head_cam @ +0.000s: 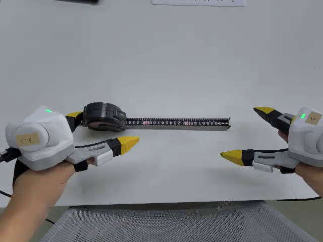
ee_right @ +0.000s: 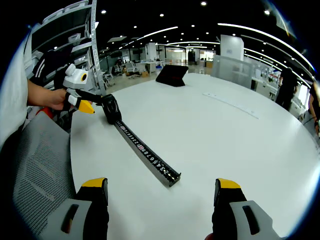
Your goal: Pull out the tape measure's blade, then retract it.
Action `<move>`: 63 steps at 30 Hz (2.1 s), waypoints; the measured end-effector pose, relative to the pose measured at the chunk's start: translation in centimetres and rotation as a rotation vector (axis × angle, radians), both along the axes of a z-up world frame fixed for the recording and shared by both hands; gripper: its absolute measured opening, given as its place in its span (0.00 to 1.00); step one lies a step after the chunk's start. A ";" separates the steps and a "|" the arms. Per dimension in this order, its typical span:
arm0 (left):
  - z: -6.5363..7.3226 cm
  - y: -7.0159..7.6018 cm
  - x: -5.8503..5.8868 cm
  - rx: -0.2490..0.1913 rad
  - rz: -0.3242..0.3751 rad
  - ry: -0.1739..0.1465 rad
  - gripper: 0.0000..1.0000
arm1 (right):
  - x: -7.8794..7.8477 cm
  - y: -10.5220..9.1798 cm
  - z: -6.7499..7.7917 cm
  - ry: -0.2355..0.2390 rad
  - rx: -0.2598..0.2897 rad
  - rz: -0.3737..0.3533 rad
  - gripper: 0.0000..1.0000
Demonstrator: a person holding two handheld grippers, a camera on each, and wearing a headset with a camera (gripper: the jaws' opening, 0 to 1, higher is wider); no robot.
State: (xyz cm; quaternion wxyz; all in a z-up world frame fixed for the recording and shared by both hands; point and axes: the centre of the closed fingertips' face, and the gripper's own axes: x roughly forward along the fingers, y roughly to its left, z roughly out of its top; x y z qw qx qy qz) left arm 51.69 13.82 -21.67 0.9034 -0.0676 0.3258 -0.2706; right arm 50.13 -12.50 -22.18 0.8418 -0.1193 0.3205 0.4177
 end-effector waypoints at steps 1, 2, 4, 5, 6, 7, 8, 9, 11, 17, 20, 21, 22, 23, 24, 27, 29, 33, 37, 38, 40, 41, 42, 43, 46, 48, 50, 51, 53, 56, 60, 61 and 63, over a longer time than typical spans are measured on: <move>0.0 0.0 0.1 -0.002 0.010 -0.001 0.93 | 0.0 0.0 0.0 0.001 -0.002 0.004 0.85; 0.0 0.1 0.2 0.001 0.028 -0.004 0.92 | 0.1 0.0 0.0 0.000 -0.006 0.013 0.84; -0.1 0.1 0.3 0.006 0.040 -0.007 0.90 | 0.1 0.1 -0.1 0.002 -0.010 0.029 0.82; -0.1 0.2 0.4 0.012 0.051 -0.008 0.89 | 0.2 0.2 -0.1 0.003 -0.013 0.042 0.80; -0.2 0.1 0.4 0.020 0.054 -0.010 0.89 | 0.2 0.2 -0.1 0.006 -0.019 0.053 0.77; -0.3 0.2 0.5 0.027 0.069 -0.013 0.88 | 0.3 0.2 -0.2 0.006 -0.025 0.067 0.75; -0.3 0.2 0.6 0.031 0.078 -0.015 0.87 | 0.3 0.3 -0.2 0.008 -0.027 0.076 0.74; -0.3 0.1 0.6 0.034 0.082 -0.017 0.87 | 0.4 0.3 -0.2 0.010 -0.031 0.092 0.72; -0.4 0.0 0.7 0.043 0.091 -0.019 0.87 | 0.5 0.3 -0.2 0.006 -0.041 0.110 0.69; -0.6 0.4 1.1 0.051 0.145 -0.022 0.84 | 0.7 0.4 -0.6 0.024 -0.073 0.176 0.60; -0.7 0.6 1.2 0.068 0.163 -0.024 0.81 | 0.8 0.5 -0.8 0.029 -0.082 0.203 0.57; -0.8 0.7 1.3 0.072 0.168 -0.024 0.81 | 0.9 0.5 -0.9 0.029 -0.086 0.208 0.56; -0.9 0.7 1.4 0.078 0.174 -0.024 0.80 | 1.0 0.4 -1.0 0.031 -0.089 0.214 0.56; -0.9 0.7 1.4 0.082 0.180 -0.024 0.79 | 1.1 0.4 -1.0 0.032 -0.091 0.218 0.55; -1.0 0.8 1.5 0.085 0.190 -0.024 0.79 | 1.2 0.4 -1.0 0.032 -0.093 0.227 0.54; -1.2 1.0 1.7 0.105 0.204 -0.028 0.77 | 1.4 0.3 -1.1 0.037 -0.101 0.243 0.51; -1.3 1.1 1.9 0.108 0.214 -0.025 0.76 | 1.5 0.2 -1.3 0.040 -0.111 0.256 0.50; -1.4 1.3 2.1 0.109 0.239 -0.018 0.73 | 1.8 0.1 -1.4 0.038 -0.123 0.275 0.46; -1.6 1.5 2.3 0.106 0.269 -0.008 0.71 | 2.0 0.0 -1.7 0.038 -0.136 0.295 0.44; -1.6 1.5 2.3 0.110 0.269 -0.008 0.71 | 2.0 0.0 -1.7 0.038 -0.139 0.300 0.44; -1.7 1.5 2.3 0.111 0.280 -0.007 0.71 | 2.0 0.0 -1.8 0.038 -0.144 0.313 0.43; -1.7 1.6 2.4 0.114 0.282 -0.008 0.70 | 2.0 0.0 -1.9 0.038 -0.146 0.318 0.42; -1.7 1.7 2.4 0.117 0.287 -0.009 0.70 | 2.0 0.1 -1.9 0.038 -0.150 0.326 0.41; -1.7 1.7 2.4 0.118 0.291 -0.009 0.69 | 2.0 0.1 -1.9 0.037 -0.153 0.331 0.41; -1.8 1.7 2.5 0.121 0.296 -0.007 0.68 | 2.1 0.2 -2.0 0.038 -0.157 0.341 0.40; -1.7 1.8 2.5 0.117 0.308 -0.006 0.67 | 2.1 0.2 -2.0 0.037 -0.161 0.348 0.39; -1.8 2.0 2.6 0.125 0.312 -0.006 0.65 | 2.1 0.2 -2.1 0.038 -0.164 0.356 0.39; -1.8 2.0 2.6 0.120 0.314 -0.005 0.64 | 2.1 0.2 -2.1 0.038 -0.164 0.359 0.38; -1.8 2.1 2.6 0.118 0.320 -0.003 0.63 | 2.1 0.3 -2.1 0.038 -0.169 0.372 0.37; -1.8 2.1 2.7 0.114 0.327 -0.001 0.63 | 2.1 0.3 -2.3 0.039 -0.176 0.387 0.35; -1.8 2.2 2.7 0.114 0.329 -0.001 0.61 | 2.0 0.3 -2.4 0.041 -0.184 0.403 0.34; -1.8 2.2 2.7 0.113 0.330 0.000 0.61 | 2.0 0.3 -2.5 0.041 -0.186 0.406 0.33; -1.8 2.2 2.7 0.111 0.330 0.001 0.61 | 2.0 0.3 -2.5 0.044 -0.188 0.413 0.32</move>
